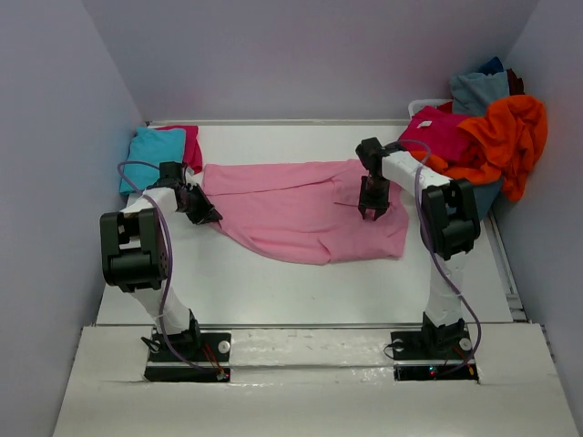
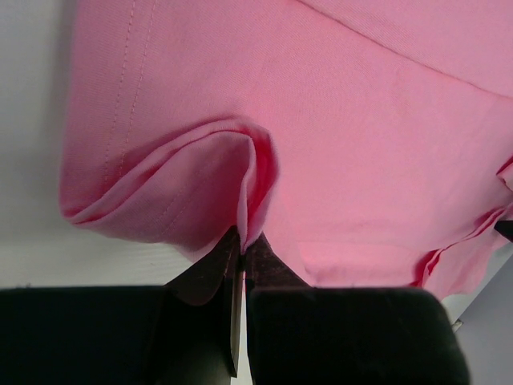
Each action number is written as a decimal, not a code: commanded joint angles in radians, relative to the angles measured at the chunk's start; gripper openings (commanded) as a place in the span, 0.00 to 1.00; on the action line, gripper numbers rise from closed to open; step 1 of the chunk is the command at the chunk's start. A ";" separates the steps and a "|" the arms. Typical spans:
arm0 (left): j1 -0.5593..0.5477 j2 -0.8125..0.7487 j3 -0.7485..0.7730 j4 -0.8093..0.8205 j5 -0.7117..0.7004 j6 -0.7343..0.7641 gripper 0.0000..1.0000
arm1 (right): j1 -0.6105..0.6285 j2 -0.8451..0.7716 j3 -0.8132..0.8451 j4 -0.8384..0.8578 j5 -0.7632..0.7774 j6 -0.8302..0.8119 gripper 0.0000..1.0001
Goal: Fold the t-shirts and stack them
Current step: Pick up the 1/3-folded T-shirt from the center of the board.
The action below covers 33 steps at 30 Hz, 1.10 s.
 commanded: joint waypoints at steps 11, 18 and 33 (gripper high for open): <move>-0.003 -0.037 -0.004 -0.011 0.001 0.021 0.11 | 0.003 0.009 -0.024 0.062 0.018 -0.020 0.22; -0.003 -0.044 -0.010 -0.012 0.001 0.023 0.11 | 0.003 0.003 -0.035 0.064 0.012 -0.018 0.09; -0.003 -0.172 -0.018 -0.057 -0.082 0.030 0.06 | 0.003 -0.131 0.072 -0.054 0.084 -0.006 0.07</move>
